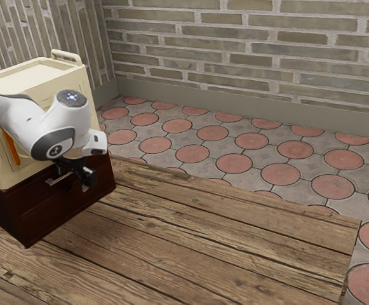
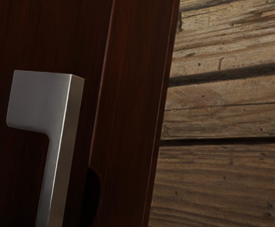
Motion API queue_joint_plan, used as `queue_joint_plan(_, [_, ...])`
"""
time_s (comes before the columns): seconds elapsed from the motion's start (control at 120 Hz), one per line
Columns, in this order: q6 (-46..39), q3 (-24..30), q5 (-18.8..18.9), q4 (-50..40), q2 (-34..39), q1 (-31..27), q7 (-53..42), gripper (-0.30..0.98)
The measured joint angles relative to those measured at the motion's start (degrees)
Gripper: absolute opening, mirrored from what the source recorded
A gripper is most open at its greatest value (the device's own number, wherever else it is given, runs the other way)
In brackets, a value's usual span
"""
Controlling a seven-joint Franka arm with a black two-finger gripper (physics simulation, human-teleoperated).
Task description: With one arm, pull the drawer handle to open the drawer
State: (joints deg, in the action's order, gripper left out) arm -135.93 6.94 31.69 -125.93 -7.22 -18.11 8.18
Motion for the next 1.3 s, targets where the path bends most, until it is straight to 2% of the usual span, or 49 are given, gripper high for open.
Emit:
queue_joint_plan(0.233, [-0.8,0.1,-0.1,0.0,-0.9,0.0,-0.2,0.69])
queue_joint_plan(0.517, [-1.6,2.2,-0.3,-0.5,0.3,0.5,-0.2,0.62])
queue_joint_plan(1.3, [-2.0,8.6,-0.3,-7.1,5.2,1.0,3.0,0.69])
